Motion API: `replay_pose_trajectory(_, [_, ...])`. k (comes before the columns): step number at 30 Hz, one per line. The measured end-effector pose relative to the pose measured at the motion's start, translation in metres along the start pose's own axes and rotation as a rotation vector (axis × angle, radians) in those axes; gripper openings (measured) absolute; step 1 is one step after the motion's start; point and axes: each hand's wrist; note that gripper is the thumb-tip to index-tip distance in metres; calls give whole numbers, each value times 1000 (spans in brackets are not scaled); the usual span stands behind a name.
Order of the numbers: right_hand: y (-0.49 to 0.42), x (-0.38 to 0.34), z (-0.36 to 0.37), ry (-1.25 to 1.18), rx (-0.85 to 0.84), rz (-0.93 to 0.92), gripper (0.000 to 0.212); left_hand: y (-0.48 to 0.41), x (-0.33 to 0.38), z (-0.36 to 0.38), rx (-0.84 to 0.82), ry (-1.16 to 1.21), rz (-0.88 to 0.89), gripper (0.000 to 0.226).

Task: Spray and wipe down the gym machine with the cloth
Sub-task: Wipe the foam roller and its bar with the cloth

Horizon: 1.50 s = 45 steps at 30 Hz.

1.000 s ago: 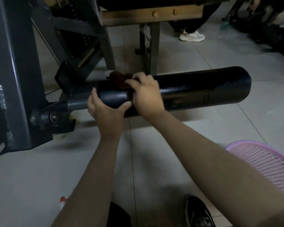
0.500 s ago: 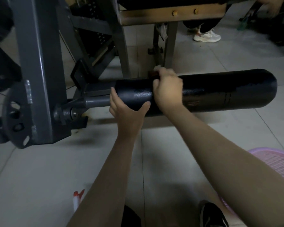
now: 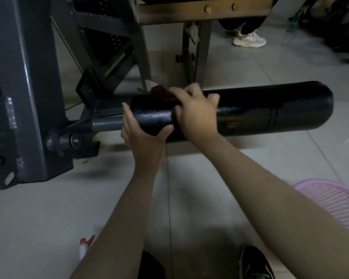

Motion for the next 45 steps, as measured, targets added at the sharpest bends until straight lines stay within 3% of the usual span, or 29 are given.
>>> replay_pose_trajectory(6, [-7, 103, -24, 139, -23, 402, 35, -3, 7, 6, 5, 11, -38, 119])
replay_pose_trajectory(11, [-2, 94, -10, 89, 53, 541, 44, -3, 10, 4, -35, -31, -40, 114])
replay_pose_trajectory(13, [-4, 83, -8, 123, 42, 521, 49, -2, 11, 1, -50, -31, -35, 114])
replay_pose_trajectory(20, [-18, 59, -5, 92, 3, 440, 35, -4, 9, -5, -158, -54, 16, 120])
replay_pose_trajectory(25, [-26, -3, 4, 41, -79, 162, 38, -2, 9, -1, -119, -68, 21, 118])
replay_pose_trajectory(30, [-25, -70, 11, -214, -140, -71, 41, 9, 20, 1, -101, -19, 23, 89])
replay_pose_trajectory(33, [-18, -75, 8, -208, -129, -143, 41, 9, 19, 1, -104, -82, 53, 80])
replay_pose_trajectory(40, [6, -16, 6, 39, -5, -55, 49, 10, 6, 11, -4, -28, -54, 117])
replay_pose_trajectory(45, [7, 58, -7, 110, 42, 138, 47, 7, 9, 14, 35, -34, -112, 120])
Point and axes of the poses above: each hand's wrist, its own y-axis away from the middle knuckle, its own z-axis out of the palm, x = y × z, and after that the axes turned 10 degrees about y, right-handed
